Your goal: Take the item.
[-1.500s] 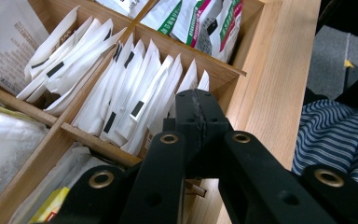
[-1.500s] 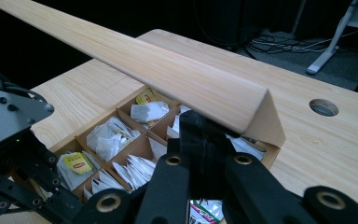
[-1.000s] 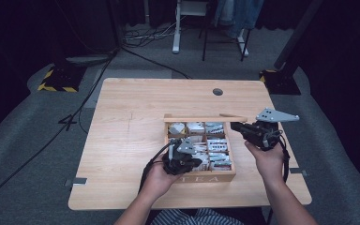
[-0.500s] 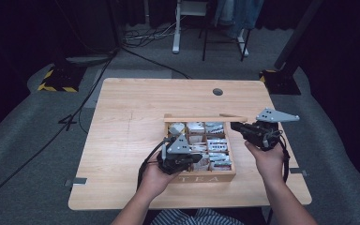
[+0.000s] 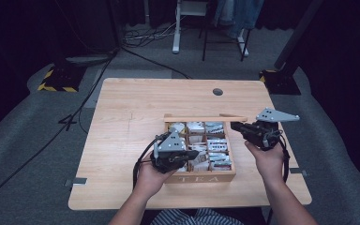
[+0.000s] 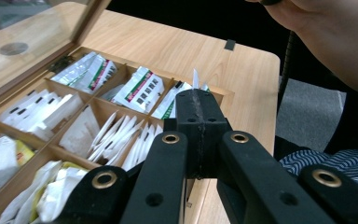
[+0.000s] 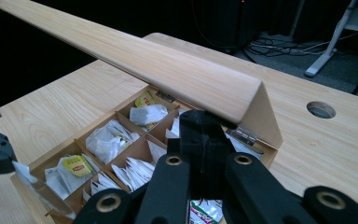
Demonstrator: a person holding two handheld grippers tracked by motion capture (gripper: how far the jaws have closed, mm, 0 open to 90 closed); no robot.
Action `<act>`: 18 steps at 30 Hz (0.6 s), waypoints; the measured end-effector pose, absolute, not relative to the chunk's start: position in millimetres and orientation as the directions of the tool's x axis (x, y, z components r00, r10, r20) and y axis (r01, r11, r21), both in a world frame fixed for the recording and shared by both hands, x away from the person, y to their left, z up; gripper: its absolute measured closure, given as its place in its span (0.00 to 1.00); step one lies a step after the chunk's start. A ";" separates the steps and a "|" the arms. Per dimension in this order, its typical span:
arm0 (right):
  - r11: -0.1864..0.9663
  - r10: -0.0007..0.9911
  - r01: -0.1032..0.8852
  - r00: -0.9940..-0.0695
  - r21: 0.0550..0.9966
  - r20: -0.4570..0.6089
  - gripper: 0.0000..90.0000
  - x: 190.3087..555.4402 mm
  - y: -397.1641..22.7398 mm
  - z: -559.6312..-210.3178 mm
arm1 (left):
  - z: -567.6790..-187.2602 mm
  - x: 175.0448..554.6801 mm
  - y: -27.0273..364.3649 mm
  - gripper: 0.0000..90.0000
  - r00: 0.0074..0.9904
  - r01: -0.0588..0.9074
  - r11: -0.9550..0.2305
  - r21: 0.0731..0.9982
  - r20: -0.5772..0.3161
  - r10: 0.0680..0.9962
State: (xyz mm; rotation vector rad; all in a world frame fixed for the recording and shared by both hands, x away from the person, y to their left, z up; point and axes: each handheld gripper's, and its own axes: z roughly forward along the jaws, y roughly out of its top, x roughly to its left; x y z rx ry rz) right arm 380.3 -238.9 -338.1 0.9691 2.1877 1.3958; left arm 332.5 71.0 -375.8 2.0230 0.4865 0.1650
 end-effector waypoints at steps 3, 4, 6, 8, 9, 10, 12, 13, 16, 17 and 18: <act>0.272 0.717 0.352 -0.695 0.896 0.055 1.00 380.4 -238.9 -338.1 | -372.9 332.7 77.7 1.00 0.904 0.273 -0.404 0.873 -0.088 0.419; 0.272 0.717 0.352 -0.695 0.896 0.055 1.00 380.4 -238.9 -338.1 | -372.9 332.7 77.7 1.00 0.904 0.273 -0.404 0.873 -0.088 0.419; 0.272 0.716 0.352 -0.696 0.896 0.055 1.00 380.4 -238.9 -338.0 | -371.0 332.8 83.3 1.00 0.898 0.277 -0.398 0.875 -0.089 0.430; 0.269 0.717 0.354 -0.695 0.896 0.059 1.00 380.6 -238.9 -337.9 | -369.0 332.9 89.6 1.00 0.892 0.281 -0.394 0.875 -0.086 0.444; 0.270 0.717 0.353 -0.695 0.896 0.058 1.00 380.8 -238.9 -337.7 | -367.1 332.4 95.7 1.00 0.885 0.283 -0.393 0.875 -0.081 0.458; 0.269 0.716 0.354 -0.695 0.896 0.060 1.00 380.9 -238.9 -337.6 | -367.1 332.4 95.7 1.00 0.885 0.283 -0.393 0.875 -0.081 0.458; 0.267 0.717 0.355 -0.695 0.896 0.061 1.00 381.0 -238.9 -337.5 | -365.3 331.7 101.5 1.00 0.879 0.288 -0.389 0.875 -0.080 0.470; 0.268 0.715 0.354 -0.696 0.896 0.061 1.00 381.3 -239.1 -337.4 | -364.5 331.6 104.5 1.00 0.876 0.290 -0.387 0.875 -0.080 0.476; 0.267 0.714 0.353 -0.697 0.897 0.062 1.00 381.9 -239.2 -337.3 | -362.2 331.6 116.8 1.00 0.860 0.300 -0.386 0.872 -0.072 0.505; 0.268 0.714 0.353 -0.697 0.897 0.061 1.00 382.0 -239.3 -337.2 | -361.6 331.4 119.8 1.00 0.855 0.304 -0.387 0.871 -0.069 0.514; 0.267 0.714 0.353 -0.697 0.897 0.061 1.00 382.1 -239.3 -337.1 | -361.1 331.2 122.6 1.00 0.852 0.307 -0.385 0.870 -0.071 0.519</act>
